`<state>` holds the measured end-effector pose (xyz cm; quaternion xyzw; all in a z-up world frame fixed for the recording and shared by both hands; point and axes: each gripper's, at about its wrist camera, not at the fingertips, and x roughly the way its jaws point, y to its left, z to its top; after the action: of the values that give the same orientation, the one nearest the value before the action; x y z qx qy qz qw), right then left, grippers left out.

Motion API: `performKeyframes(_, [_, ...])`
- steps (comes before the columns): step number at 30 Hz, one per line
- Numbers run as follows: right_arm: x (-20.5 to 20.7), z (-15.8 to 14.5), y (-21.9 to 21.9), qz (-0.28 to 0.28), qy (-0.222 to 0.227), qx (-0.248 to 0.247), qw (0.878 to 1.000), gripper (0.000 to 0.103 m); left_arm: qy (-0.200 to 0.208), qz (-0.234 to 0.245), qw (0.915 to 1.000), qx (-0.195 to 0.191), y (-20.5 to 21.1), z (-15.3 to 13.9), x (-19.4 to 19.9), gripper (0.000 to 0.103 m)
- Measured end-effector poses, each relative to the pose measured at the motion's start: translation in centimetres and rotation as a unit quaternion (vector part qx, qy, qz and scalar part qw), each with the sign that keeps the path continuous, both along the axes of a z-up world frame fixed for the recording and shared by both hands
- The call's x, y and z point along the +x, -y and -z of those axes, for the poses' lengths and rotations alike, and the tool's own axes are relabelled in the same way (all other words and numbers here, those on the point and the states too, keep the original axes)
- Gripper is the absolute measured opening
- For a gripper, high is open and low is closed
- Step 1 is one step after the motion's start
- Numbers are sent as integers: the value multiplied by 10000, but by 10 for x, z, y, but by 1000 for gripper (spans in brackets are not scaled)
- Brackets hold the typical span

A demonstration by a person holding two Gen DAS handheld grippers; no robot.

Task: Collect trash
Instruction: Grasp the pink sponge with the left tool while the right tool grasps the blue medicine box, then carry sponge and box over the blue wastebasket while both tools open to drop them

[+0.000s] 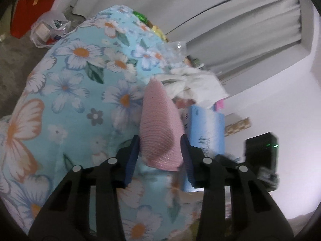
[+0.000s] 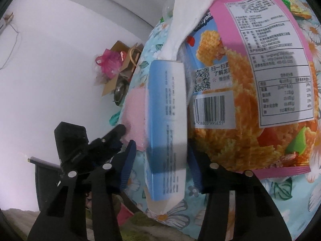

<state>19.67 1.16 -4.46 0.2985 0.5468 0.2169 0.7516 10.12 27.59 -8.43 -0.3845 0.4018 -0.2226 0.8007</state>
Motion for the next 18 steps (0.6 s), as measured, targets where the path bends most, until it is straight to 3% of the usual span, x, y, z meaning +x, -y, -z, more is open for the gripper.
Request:
performKeyframes(4, [6,3,-6,7,8,-15,10000,35,-101,-35,9999,-57,1,3,1,38])
performKeyframes(8, [6,3,-5,15,30,-2,10000,34,-377,-41,9993,31,8,10,3,34])
performKeyframes(18, [-7,-8,3,5,194,-2,9998,31,-123,-133,9992,344,13,-7,-4,28])
